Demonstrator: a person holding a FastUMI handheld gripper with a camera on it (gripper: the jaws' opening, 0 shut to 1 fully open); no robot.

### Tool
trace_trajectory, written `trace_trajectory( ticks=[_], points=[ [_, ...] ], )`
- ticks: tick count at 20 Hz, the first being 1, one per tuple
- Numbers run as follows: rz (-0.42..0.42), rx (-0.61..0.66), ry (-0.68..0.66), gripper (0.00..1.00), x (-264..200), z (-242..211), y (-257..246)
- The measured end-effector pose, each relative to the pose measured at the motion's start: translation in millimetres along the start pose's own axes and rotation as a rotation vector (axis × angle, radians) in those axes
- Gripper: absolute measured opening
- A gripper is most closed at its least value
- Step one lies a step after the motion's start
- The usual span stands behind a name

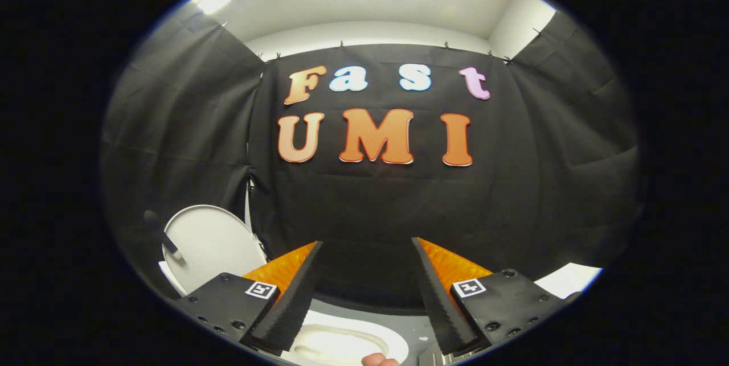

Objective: Open the toilet lid.

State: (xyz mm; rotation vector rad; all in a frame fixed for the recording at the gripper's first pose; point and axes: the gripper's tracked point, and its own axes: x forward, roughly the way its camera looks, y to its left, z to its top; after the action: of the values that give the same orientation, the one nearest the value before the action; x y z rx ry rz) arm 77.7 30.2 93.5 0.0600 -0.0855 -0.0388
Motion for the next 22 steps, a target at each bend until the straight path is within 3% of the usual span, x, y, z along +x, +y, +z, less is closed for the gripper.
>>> trace_trajectory(
  ticks=[6,13,19,22],
  points=[
    [-0.171,-0.003,0.045,0.96,-36,-72,-94],
    [-0.298,0.007,0.086,0.97,-59,-106,-135],
    [-0.330,-0.064,0.075,0.97,-63,-108,-134],
    [-0.336,-0.042,0.079,0.97,-65,-108,-137]
  ],
)
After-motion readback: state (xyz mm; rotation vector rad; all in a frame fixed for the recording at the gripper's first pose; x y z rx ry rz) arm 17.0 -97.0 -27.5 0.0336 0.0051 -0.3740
